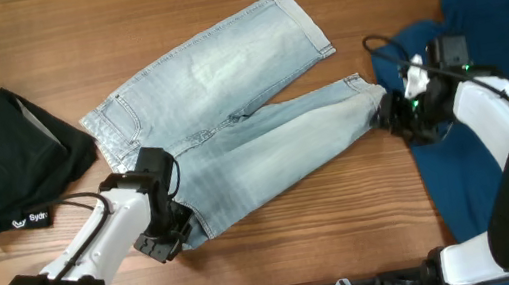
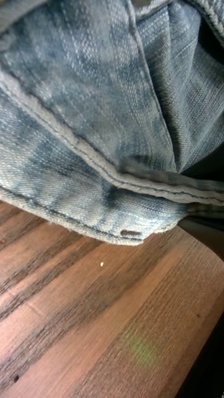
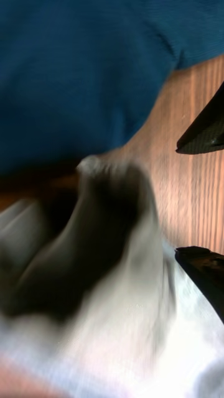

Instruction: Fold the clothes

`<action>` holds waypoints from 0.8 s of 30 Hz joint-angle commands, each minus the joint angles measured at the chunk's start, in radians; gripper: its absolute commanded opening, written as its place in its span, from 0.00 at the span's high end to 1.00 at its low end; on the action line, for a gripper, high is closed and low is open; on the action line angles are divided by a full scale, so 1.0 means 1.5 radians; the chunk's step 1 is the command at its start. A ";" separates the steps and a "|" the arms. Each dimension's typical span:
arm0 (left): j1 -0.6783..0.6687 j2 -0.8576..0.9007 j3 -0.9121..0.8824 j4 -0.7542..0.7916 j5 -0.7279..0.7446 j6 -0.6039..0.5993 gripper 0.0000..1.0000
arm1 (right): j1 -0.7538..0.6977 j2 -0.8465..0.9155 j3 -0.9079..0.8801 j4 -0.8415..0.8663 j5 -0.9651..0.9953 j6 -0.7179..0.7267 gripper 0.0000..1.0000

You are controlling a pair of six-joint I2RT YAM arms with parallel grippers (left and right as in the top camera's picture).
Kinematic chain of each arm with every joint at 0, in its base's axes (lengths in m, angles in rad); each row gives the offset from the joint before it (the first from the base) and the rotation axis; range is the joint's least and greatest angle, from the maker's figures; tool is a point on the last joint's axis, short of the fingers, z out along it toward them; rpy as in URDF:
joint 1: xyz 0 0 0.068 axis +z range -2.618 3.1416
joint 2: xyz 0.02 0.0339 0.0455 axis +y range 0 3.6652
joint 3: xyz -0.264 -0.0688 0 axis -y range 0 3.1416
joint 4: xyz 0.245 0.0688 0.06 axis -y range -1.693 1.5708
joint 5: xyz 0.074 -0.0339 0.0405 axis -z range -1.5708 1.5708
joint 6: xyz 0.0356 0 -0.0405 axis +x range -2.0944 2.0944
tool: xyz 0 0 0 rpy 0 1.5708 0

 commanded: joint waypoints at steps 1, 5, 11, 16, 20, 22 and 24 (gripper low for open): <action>0.006 -0.002 -0.017 -0.010 -0.024 0.008 0.85 | -0.002 0.005 -0.040 0.031 0.028 0.019 0.48; 0.006 -0.002 -0.018 -0.011 -0.027 0.008 0.84 | -0.002 0.005 -0.042 0.039 0.067 0.032 0.49; 0.006 -0.002 -0.017 -0.010 -0.027 0.011 0.83 | -0.002 0.005 -0.077 0.177 0.023 0.046 0.51; 0.006 -0.002 -0.017 -0.010 -0.026 0.018 0.82 | -0.002 0.005 -0.119 0.315 -0.083 -0.018 0.51; 0.006 -0.002 -0.017 -0.010 -0.024 0.018 0.82 | -0.002 0.005 -0.120 0.338 -0.097 -0.022 0.51; 0.006 -0.002 -0.017 -0.010 -0.024 0.019 0.82 | -0.002 0.005 -0.124 0.358 -0.095 -0.003 0.51; 0.006 -0.002 -0.017 -0.010 -0.024 0.019 0.82 | -0.002 0.006 -0.130 0.365 -0.084 0.007 0.54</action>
